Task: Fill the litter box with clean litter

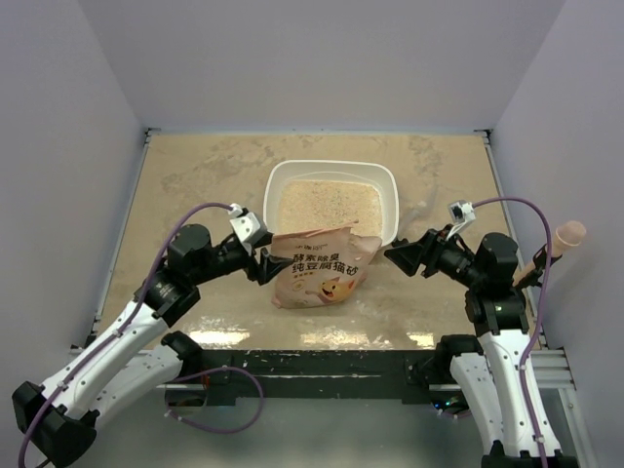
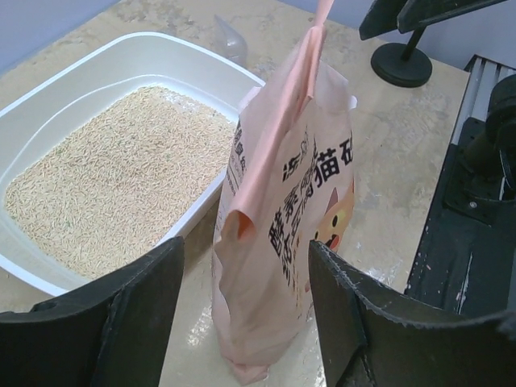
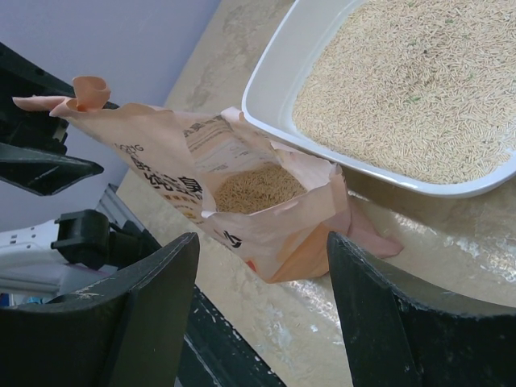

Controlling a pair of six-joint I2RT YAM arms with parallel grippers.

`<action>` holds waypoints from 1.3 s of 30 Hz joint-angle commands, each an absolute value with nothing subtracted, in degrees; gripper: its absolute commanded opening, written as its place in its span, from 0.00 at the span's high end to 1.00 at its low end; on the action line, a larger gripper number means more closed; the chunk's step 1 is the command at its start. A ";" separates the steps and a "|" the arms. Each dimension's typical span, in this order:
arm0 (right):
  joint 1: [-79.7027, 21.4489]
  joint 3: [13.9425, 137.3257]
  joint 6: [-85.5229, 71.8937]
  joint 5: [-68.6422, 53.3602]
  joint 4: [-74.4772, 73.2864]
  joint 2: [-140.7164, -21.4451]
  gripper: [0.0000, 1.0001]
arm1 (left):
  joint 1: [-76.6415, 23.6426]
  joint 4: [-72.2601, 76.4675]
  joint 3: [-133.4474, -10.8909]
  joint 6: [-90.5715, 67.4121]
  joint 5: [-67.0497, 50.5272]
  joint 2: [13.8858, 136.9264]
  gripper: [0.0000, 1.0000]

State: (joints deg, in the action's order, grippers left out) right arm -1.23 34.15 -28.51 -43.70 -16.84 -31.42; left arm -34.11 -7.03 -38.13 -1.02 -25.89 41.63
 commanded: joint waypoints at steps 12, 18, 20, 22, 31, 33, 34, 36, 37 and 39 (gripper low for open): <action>-2.11 33.49 -28.65 -45.09 -14.68 -30.76 0.31 | -30.59 10.72 -30.59 -7.64 -38.40 43.94 0.43; -2.11 33.14 -28.74 -44.12 -14.94 -30.32 0.30 | -30.32 13.09 -30.32 -9.58 -44.64 47.89 0.76; -2.11 33.13 -28.92 -43.86 -14.77 -30.32 0.31 | -30.24 13.10 -30.50 -9.84 -46.58 49.12 0.84; -2.11 33.22 -29.44 -43.86 -14.41 -30.50 0.31 | -30.15 12.83 -30.94 -9.93 -47.63 50.45 0.87; -2.11 32.79 -29.44 -42.98 -14.06 -30.67 0.31 | -24.89 8.27 -34.71 -6.16 -52.62 51.59 1.00; -2.11 31.56 -29.62 -43.24 -13.54 -30.59 0.30 | -22.42 7.39 -37.78 -4.93 -56.32 53.43 1.00; -2.11 31.12 -30.14 -43.85 -13.01 -30.41 0.31 | -20.24 6.95 -38.84 -4.57 -60.69 54.39 1.00; -2.11 29.54 -31.19 -44.82 -10.91 -29.80 0.31 | -18.38 7.47 -41.91 -4.31 -66.15 58.17 1.00; -2.02 29.10 -32.42 -45.09 -10.12 -28.92 0.31 | -16.89 6.51 -43.23 -3.61 -71.66 59.84 1.00; -2.02 28.30 -33.31 -46.40 -8.36 -28.13 0.31 | -16.17 2.31 -48.32 -0.28 -78.36 65.02 1.00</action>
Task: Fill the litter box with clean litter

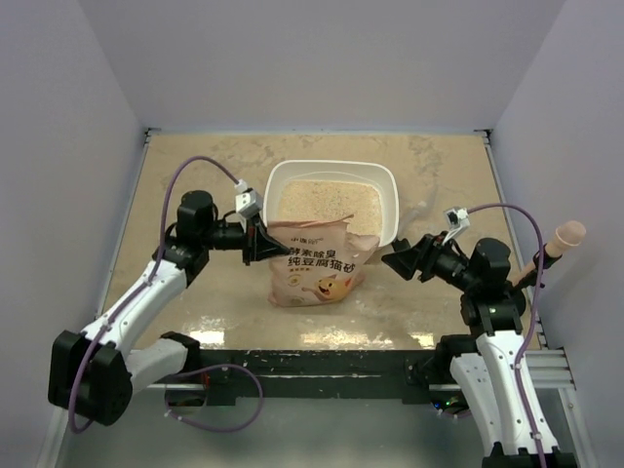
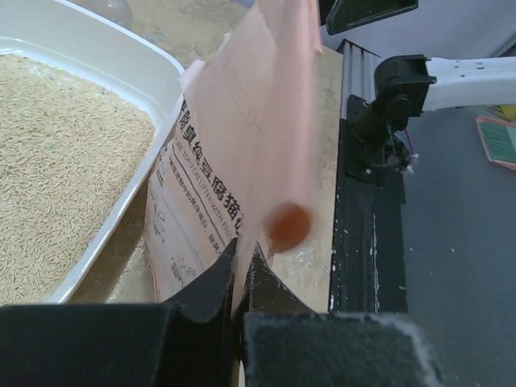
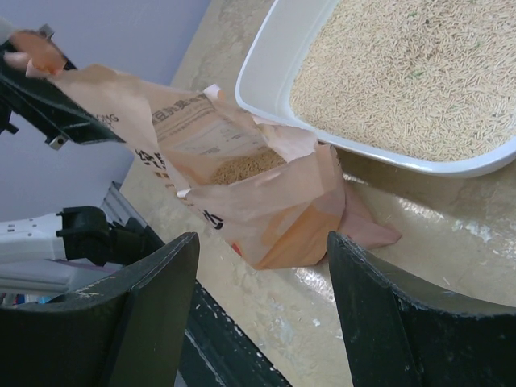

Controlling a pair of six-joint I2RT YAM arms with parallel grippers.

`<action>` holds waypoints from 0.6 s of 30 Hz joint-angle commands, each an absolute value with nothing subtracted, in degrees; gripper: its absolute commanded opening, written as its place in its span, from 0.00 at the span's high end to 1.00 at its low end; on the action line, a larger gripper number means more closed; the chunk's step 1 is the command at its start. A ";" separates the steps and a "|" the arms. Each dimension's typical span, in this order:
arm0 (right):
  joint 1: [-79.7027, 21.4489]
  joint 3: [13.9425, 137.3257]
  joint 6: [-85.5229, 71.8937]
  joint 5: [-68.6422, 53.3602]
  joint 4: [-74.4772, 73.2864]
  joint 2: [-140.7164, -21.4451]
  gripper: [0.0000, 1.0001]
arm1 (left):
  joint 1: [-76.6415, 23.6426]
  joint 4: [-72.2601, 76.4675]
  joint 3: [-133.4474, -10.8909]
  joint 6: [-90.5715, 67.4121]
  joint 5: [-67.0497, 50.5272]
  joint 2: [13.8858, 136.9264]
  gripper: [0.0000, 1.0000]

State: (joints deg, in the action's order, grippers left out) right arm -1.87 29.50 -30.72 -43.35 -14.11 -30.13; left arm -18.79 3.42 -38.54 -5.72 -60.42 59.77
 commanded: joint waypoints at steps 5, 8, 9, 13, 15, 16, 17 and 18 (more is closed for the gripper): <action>-2.11 28.21 -33.57 -48.25 -8.26 -27.69 0.31 | -16.17 -22.53 -65.68 19.73 -89.63 78.53 1.00; -2.20 27.51 -33.40 -47.99 -8.35 -26.81 0.31 | -16.26 -49.67 -77.90 43.35 -91.75 88.63 1.00; -2.20 27.42 -33.31 -47.81 -8.44 -26.46 0.31 | -16.26 -62.45 -80.57 54.73 -90.89 91.47 1.00; -2.37 27.86 -30.51 -45.45 -11.95 -25.84 0.31 | -18.18 -75.41 -89.29 64.69 -88.25 102.64 1.00; -2.55 28.47 -29.62 -44.04 -13.53 -25.49 0.31 | -18.81 -75.41 -88.69 65.38 -87.37 103.62 1.00; -2.55 28.56 -28.84 -42.73 -13.80 -25.40 0.31 | -18.72 -75.50 -88.07 65.83 -87.10 103.36 1.00; -2.46 28.30 -28.57 -42.11 -13.54 -25.31 0.31 | -18.72 -75.41 -86.67 66.35 -87.10 102.32 1.00; -2.55 27.95 -28.65 -41.84 -12.93 -25.23 0.31 | -18.72 -75.41 -86.14 67.14 -87.10 101.78 1.00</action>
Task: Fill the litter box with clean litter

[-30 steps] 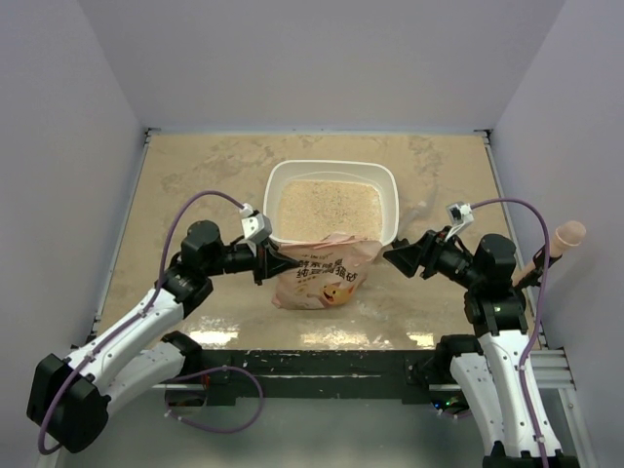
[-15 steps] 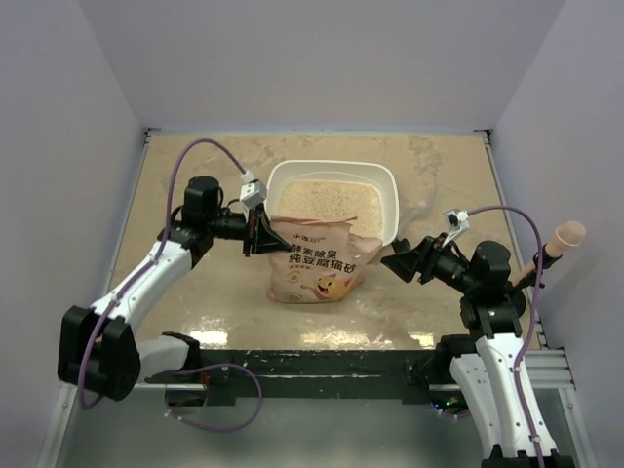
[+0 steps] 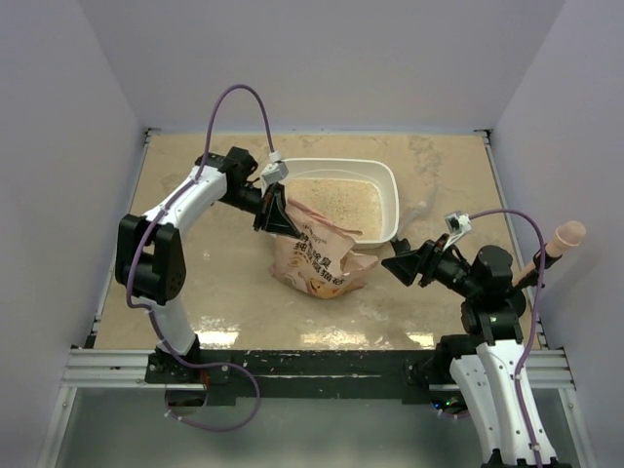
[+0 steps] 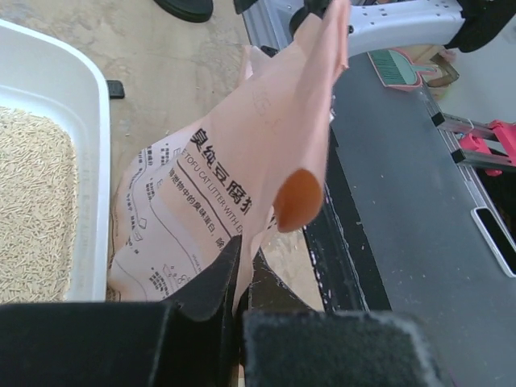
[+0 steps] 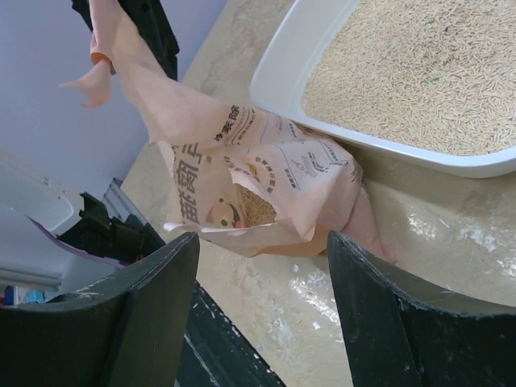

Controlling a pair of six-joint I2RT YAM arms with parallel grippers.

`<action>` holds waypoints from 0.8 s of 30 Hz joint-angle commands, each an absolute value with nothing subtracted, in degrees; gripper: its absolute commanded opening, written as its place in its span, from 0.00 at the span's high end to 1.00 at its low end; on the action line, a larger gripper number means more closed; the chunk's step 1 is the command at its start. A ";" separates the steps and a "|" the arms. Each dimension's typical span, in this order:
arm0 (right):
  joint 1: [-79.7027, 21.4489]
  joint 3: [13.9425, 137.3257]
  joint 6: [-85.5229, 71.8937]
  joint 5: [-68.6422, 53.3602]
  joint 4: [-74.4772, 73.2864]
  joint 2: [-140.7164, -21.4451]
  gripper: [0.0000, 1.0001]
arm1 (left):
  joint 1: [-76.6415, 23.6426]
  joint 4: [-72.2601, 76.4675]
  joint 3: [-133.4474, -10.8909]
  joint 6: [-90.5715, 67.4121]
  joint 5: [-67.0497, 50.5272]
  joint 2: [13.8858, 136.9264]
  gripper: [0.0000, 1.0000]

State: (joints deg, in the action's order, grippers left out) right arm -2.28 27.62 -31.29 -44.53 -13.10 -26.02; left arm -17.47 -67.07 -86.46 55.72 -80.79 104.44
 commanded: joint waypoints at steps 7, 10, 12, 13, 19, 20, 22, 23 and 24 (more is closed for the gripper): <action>-2.55 23.03 -30.84 -45.08 -1.95 -24.44 0.32 | -18.72 -75.41 -83.94 67.68 -87.89 99.84 1.00; -2.55 20.75 -31.73 -45.70 3.42 -24.17 0.32 | -18.81 -75.41 -83.93 67.68 -88.07 99.76 1.00; -2.46 18.47 -31.64 -47.53 7.28 -25.74 0.32 | -18.63 -75.41 -83.94 67.68 -87.98 99.84 1.00; -2.55 17.59 -32.08 -48.94 9.21 -26.71 0.32 | -18.63 -75.41 -84.02 67.68 -87.98 99.93 1.00; -2.46 13.10 -37.70 -58.17 24.77 -34.10 0.32 | -18.19 -75.41 -82.88 68.20 -88.15 99.58 1.00; -2.46 12.57 -38.58 -59.14 27.66 -34.45 0.32 | -18.11 -75.41 -82.79 68.20 -88.24 99.41 1.00; -2.64 11.69 -41.47 -61.51 30.66 -34.80 0.32 | -17.76 -75.32 -82.79 68.20 -88.33 99.05 1.00; -2.64 10.56 -42.79 -62.31 34.15 -34.72 0.31 | -17.67 -75.32 -82.88 68.20 -88.42 98.97 1.00; -2.64 10.02 -45.06 -62.84 35.67 -34.02 0.31 | -17.58 -75.32 -82.79 68.29 -88.50 98.79 1.00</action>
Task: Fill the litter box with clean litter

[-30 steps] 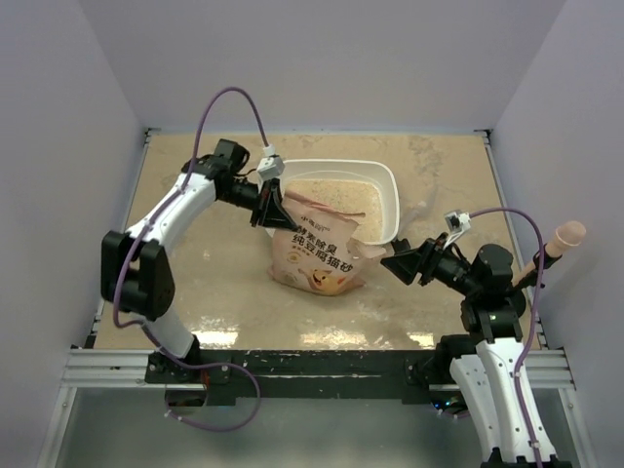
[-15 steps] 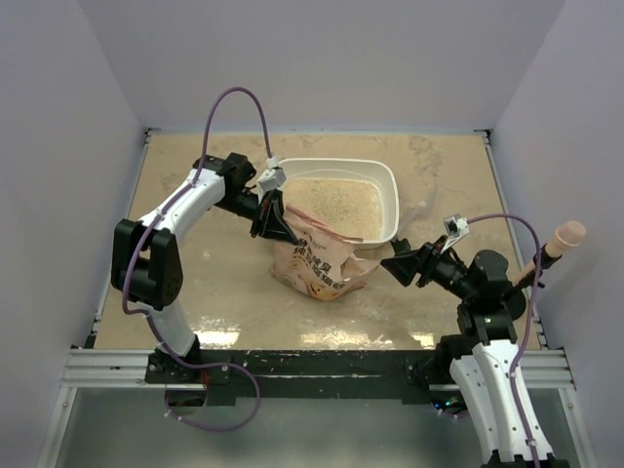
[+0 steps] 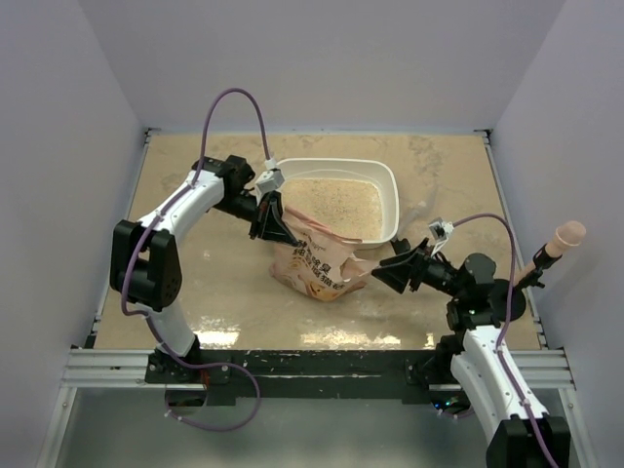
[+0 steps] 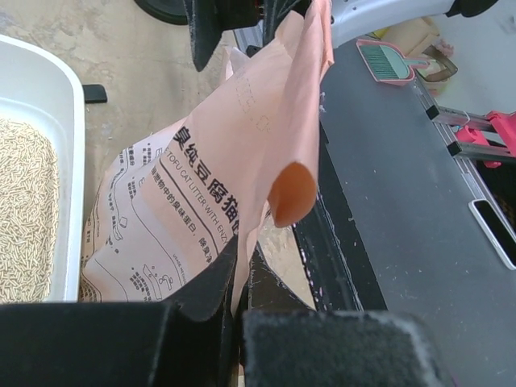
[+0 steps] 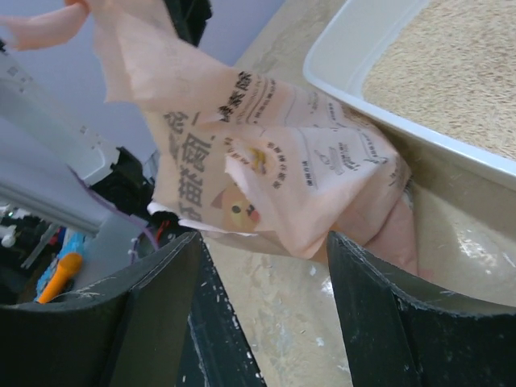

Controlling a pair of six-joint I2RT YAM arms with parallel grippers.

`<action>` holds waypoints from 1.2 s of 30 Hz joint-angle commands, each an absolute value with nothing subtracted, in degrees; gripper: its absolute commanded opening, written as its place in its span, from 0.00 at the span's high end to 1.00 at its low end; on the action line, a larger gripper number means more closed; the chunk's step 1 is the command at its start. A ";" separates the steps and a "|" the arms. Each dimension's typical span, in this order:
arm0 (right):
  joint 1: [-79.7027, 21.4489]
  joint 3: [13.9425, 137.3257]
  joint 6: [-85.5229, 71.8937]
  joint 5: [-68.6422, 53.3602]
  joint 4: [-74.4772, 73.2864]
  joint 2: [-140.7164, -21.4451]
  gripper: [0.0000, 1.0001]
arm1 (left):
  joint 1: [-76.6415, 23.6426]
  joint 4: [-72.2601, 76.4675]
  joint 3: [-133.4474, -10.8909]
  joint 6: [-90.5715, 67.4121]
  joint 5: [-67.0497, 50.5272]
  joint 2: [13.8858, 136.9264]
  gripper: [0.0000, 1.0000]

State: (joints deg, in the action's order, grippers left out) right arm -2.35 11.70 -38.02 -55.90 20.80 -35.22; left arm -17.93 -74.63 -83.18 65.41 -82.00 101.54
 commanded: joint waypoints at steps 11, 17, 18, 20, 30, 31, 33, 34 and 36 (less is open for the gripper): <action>-3.95 9.93 -45.09 -62.58 37.69 -34.71 0.31 | -17.40 -75.32 -82.71 68.29 -88.77 98.96 1.00; -8.94 11.07 -42.11 -58.20 34.73 -36.65 0.32 | -17.31 -75.41 -82.35 68.47 -88.86 98.88 1.00; -10.10 11.68 -39.75 -57.05 33.32 -37.43 0.33 | -17.31 -75.41 -82.53 68.47 -88.94 98.88 1.00; -12.82 12.65 -38.32 -53.71 31.91 -38.49 0.34 | -17.23 -75.41 -82.44 68.47 -88.86 98.88 1.00; -13.62 13.79 -37.45 -48.26 31.39 -41.84 0.76 | -17.23 -75.32 -82.00 68.73 -89.21 98.97 1.00; -13.54 15.10 -36.66 -46.25 29.29 -40.97 0.81 | -17.23 -75.41 -82.00 68.64 -89.30 98.88 1.00; -13.54 16.17 -34.55 -41.78 23.13 -40.00 0.94 | -17.23 -75.32 -81.83 68.82 -89.47 98.61 1.00; -13.62 17.83 -33.93 -39.40 20.42 -39.38 0.99 | -17.14 -75.32 -81.57 68.82 -89.56 98.27 1.00; -13.54 19.50 -32.27 -33.18 12.33 -37.71 1.00 | -17.14 -75.32 -81.30 68.91 -89.56 97.91 1.00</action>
